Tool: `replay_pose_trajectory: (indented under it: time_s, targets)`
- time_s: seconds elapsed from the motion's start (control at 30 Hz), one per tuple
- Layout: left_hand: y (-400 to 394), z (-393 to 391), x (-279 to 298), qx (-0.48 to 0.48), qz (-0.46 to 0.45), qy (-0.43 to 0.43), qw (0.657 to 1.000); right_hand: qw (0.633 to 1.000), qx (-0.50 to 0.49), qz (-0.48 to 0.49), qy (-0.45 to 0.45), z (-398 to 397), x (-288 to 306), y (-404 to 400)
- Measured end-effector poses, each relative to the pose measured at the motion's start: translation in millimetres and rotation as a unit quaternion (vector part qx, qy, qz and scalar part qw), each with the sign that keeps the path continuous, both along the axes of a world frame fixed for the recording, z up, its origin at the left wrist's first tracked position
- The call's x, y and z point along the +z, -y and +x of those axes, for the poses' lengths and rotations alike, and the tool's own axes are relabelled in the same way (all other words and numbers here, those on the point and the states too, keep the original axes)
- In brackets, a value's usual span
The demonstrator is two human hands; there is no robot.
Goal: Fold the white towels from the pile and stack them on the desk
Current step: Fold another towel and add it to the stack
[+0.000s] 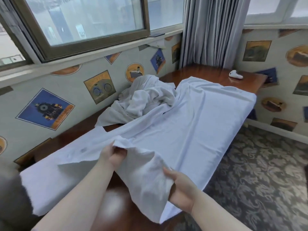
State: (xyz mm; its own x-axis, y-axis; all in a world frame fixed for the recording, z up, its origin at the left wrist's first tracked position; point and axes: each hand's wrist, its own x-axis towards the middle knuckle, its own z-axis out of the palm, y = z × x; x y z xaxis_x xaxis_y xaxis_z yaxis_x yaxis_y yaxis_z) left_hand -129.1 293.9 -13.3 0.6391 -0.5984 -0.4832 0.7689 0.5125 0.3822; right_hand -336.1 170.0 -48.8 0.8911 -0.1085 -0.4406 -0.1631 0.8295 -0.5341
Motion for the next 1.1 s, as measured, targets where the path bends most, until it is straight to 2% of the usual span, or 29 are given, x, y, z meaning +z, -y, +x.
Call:
replay_pose_trajectory:
  time_s: [0.1, 0.37, 0.43, 0.5, 0.57, 0.6, 0.67, 0.7, 0.8, 0.93, 1.1]
  targets:
    - [62, -11, 20, -0.028, 0.056, 0.088, 0.994, 1.000, 0.001, 0.004, -0.004, -8, 9, 62]
    - [188, -19, 62, 0.020, 0.094, 0.194, 0.976, 0.999, -0.005, -0.015, 0.034, -32, 44, 212]
    - [214, -12, 67, 0.041, 0.140, 0.226, 0.963, 0.999, -0.010, -0.005, 0.042, -31, 48, 238]
    - [242, 3, 67, 0.049, 0.275, 0.292, 0.915, 0.998, -0.018, 0.016, 0.058, -29, 52, 264]
    - [271, 19, 67, 0.069, 0.421, 0.361, 0.829, 0.997, -0.026, 0.036, 0.069, -26, 56, 292]
    - [287, 25, 69, 0.068, 0.465, 0.392, 0.791, 0.996, -0.028, 0.048, 0.073, -24, 57, 307]
    - [322, 35, 73, 0.059, 0.510, 0.429, 0.743, 0.995, -0.031, 0.061, 0.077, -20, 57, 340]
    - [342, 39, 74, 0.058, 0.517, 0.439, 0.732, 0.995, -0.033, 0.059, 0.077, -18, 56, 357]
    - [410, 49, 78, 0.064, 0.492, 0.455, 0.739, 0.995, -0.044, 0.061, 0.069, -5, 53, 412]
    - [497, 66, 85, 0.062, 0.490, 0.470, 0.732, 0.996, -0.058, 0.050, 0.053, 9, 59, 484]
    - [603, 95, 92, 0.041, 0.501, 0.519, 0.691, 0.994, -0.075, 0.056, 0.063, 14, 66, 571]
